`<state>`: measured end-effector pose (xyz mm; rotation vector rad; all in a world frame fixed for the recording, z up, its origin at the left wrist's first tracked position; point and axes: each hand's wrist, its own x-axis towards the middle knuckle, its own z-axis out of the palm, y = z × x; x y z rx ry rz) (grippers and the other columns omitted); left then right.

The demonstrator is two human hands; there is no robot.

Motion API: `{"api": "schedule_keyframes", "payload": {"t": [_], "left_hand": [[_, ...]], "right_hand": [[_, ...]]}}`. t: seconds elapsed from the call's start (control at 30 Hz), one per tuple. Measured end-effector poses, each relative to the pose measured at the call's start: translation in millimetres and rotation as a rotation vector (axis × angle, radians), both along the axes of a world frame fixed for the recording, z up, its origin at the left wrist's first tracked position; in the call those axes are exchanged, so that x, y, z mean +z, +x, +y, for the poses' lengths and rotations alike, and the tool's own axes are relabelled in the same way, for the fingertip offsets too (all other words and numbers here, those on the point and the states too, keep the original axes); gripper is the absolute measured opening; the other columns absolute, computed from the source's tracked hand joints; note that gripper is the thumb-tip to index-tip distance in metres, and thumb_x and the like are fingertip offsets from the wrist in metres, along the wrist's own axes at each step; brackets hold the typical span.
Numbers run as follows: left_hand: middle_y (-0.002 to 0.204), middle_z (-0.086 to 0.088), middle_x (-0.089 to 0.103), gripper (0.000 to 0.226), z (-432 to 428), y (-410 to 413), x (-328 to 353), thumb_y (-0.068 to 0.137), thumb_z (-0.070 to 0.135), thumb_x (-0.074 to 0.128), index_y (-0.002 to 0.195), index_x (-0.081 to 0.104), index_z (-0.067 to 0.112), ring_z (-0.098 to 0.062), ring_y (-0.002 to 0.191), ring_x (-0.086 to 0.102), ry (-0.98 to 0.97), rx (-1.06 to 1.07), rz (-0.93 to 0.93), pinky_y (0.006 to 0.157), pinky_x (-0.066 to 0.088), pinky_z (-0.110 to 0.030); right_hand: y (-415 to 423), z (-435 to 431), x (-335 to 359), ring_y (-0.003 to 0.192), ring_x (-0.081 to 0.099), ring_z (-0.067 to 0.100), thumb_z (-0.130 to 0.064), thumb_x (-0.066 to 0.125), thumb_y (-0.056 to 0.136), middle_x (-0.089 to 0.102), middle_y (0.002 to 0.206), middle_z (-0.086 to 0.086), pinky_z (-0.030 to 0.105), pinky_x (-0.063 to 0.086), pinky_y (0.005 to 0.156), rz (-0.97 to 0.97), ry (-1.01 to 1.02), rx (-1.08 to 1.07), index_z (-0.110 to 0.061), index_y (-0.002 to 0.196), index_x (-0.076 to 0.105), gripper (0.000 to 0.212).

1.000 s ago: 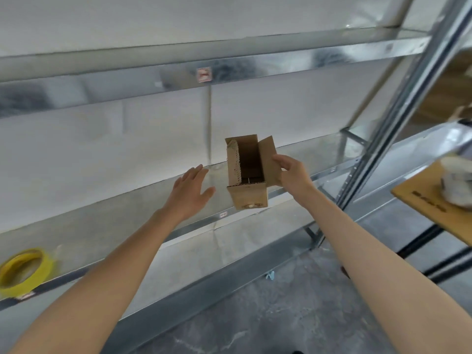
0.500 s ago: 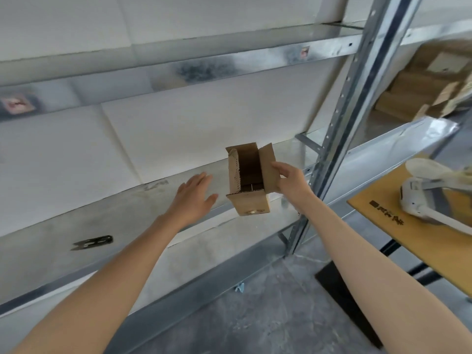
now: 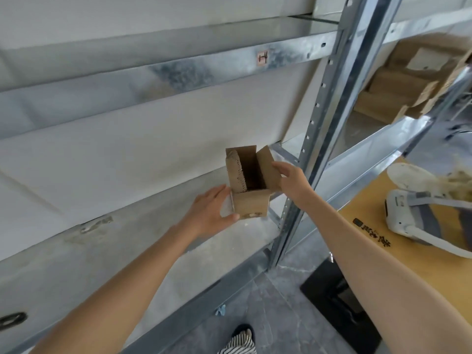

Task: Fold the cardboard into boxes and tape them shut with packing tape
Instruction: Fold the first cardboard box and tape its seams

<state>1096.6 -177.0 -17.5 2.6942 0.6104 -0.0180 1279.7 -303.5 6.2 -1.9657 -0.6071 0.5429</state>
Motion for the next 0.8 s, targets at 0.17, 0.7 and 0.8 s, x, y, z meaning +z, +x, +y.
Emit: {"api": "schedule_keyframes", "payload": {"t": [0.17, 0.7, 0.8], "left_hand": [[0.158, 0.005, 0.018, 0.078, 23, 54, -10, 0.088, 0.057, 0.047, 0.151, 0.014, 0.026, -0.015, 0.144, 0.019, -0.054, -0.046, -0.060, 0.117, 0.021, -0.042], [0.156, 0.001, 0.025, 0.082, 27, 123, -31, 0.089, 0.048, 0.055, 0.151, 0.006, 0.026, -0.020, 0.137, 0.034, -0.107, -0.122, -0.135, 0.110, 0.034, -0.043], [0.155, 0.000, 0.027, 0.081, 23, 130, -29, 0.090, 0.045, 0.055, 0.151, 0.005, 0.026, -0.022, 0.137, 0.036, -0.127, -0.107, -0.164, 0.109, 0.036, -0.045]], "right_hand": [[51, 26, 11, 0.132, 0.042, 0.020, 0.020, 0.032, 0.082, 0.050, 0.140, 0.006, 0.028, 0.034, 0.110, -0.110, -0.100, 0.021, -0.008, 0.137, 0.048, 0.064], [106, 39, 29, 0.099, 0.061, 0.023, 0.009, 0.035, 0.089, 0.051, 0.138, 0.001, 0.040, 0.051, 0.088, -0.215, -0.188, 0.031, -0.016, 0.139, 0.046, 0.058], [110, 37, 32, 0.102, 0.063, 0.028, 0.002, 0.038, 0.091, 0.052, 0.137, 0.000, 0.040, 0.053, 0.086, -0.217, -0.183, 0.042, -0.020, 0.138, 0.047, 0.053]]}}
